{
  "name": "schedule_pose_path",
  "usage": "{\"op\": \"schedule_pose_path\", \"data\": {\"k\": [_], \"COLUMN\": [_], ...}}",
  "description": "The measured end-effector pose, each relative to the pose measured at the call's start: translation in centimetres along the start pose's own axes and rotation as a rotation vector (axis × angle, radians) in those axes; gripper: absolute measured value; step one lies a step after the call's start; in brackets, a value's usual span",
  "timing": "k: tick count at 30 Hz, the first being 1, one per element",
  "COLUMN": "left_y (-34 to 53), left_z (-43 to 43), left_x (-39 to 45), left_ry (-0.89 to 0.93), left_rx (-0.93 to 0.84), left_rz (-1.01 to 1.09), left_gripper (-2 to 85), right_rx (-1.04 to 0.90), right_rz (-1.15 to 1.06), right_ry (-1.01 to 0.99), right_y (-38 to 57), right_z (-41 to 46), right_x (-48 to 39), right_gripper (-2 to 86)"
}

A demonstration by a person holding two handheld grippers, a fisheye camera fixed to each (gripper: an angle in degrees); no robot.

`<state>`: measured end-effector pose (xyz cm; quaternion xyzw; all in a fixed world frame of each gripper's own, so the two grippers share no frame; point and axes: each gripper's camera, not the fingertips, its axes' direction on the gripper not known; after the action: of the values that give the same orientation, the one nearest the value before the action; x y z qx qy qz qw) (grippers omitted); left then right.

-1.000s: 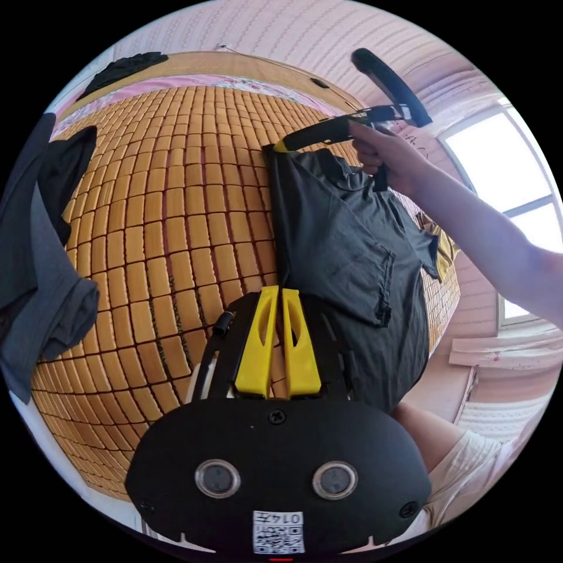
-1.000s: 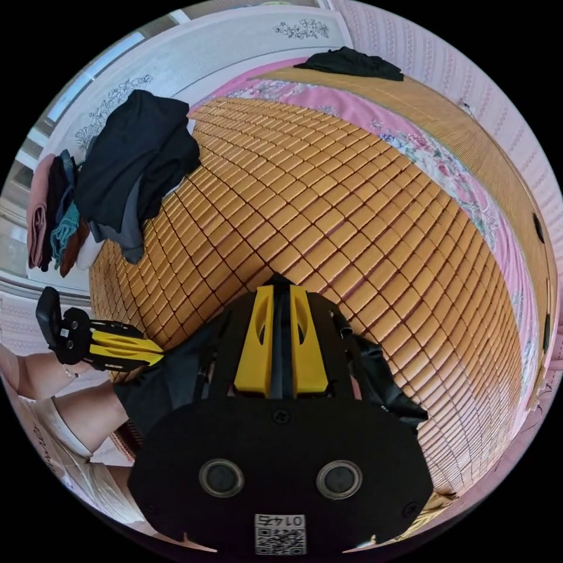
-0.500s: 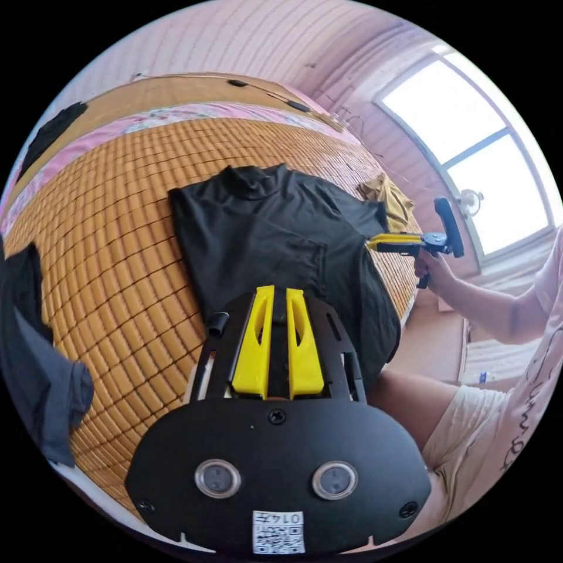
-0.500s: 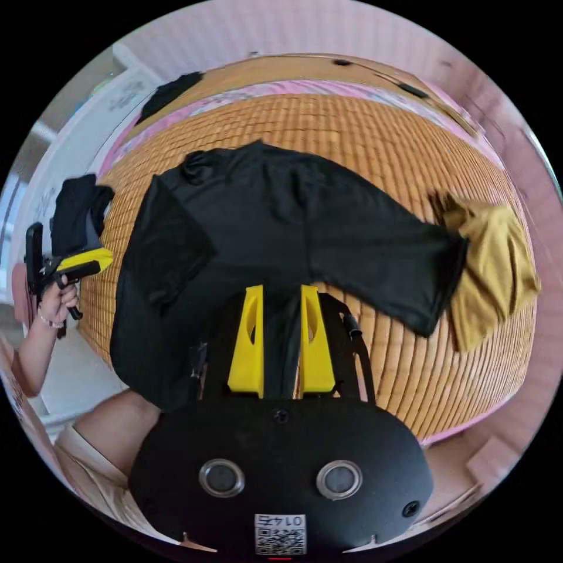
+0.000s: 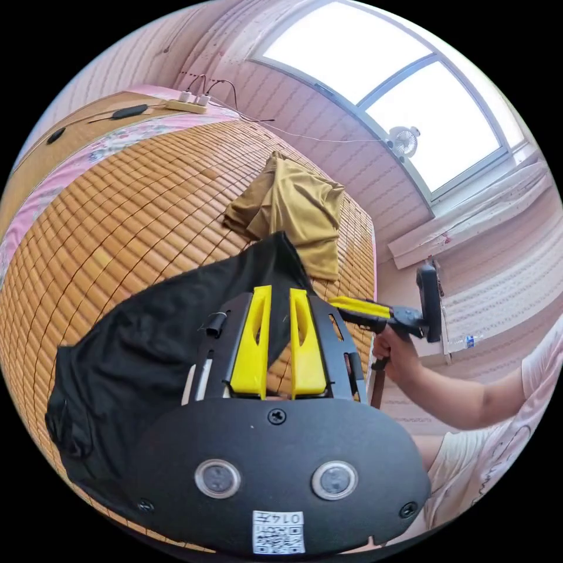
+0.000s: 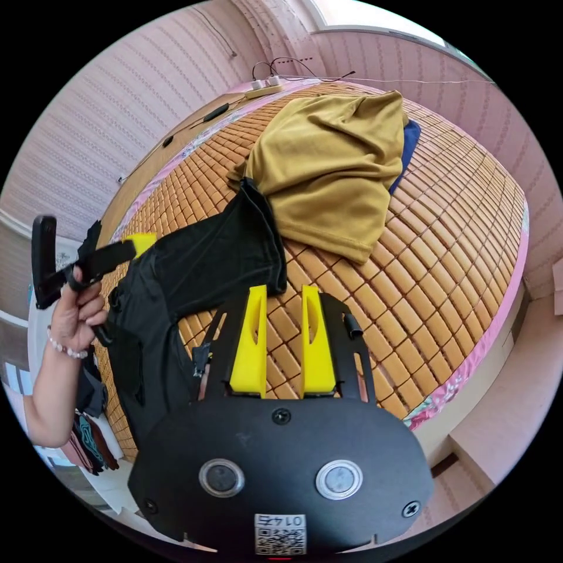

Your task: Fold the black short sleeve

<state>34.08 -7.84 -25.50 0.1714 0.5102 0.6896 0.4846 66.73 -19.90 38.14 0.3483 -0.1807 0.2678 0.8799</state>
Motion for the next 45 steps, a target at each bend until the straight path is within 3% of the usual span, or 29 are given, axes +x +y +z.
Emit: {"op": "schedule_pose_path", "data": {"k": [6,12,17,22,26,29,32,36,40,45], "left_y": [-8.0,-9.9,-5.3,1.4,8.8,15.0,19.5,20.6,17.5,14.0], "left_z": [6.8,9.0,-0.3,-9.0,-13.7,-13.6,-12.9,-12.8,-12.1,-9.5], "left_x": [1.3,1.9,0.8,0.7,0.6,-1.2,-2.9,-3.5,-3.6,-4.2], "left_ry": [-0.02,-0.186,-0.22,-0.228,-0.257,-0.234,-0.153,-0.132,-0.259,-0.283], "left_rx": [-0.08,-0.137,0.076,0.163,0.165,0.074,0.003,0.019,0.045,-0.046], "left_rz": [-0.035,0.006,-0.052,-0.103,-0.202,-0.361,-0.507,-0.566,-0.51,-0.454], "left_gripper": [8.8,-0.5,-0.9,-0.8,0.4,3.2,3.8,4.0,5.6,6.9], "right_rx": [-0.047,0.013,0.082,0.086,-0.134,-0.368,-0.484,-0.471,-0.315,-0.412], "right_rz": [-0.095,-0.1,-0.293,-0.562,-0.79,-0.815,-0.849,-0.825,-0.857,-0.892], "right_ry": [-0.027,-0.136,-0.232,-0.415,-0.575,-0.497,-0.45,-0.377,-0.21,-0.084], "right_y": [-0.4,0.0,-0.5,0.7,4.6,7.8,9.5,8.5,8.3,9.5], "right_z": [0.0,-2.3,-5.1,-8.6,-8.5,-4.7,-2.8,-2.2,-1.8,2.3], "right_x": [1.5,3.4,0.8,-4.7,-10.1,-12.5,-14.1,-15.4,-18.4,-21.9], "right_gripper": [4.7,0.9,0.3,0.2,0.4,0.7,1.4,3.2,7.0,9.1]}}
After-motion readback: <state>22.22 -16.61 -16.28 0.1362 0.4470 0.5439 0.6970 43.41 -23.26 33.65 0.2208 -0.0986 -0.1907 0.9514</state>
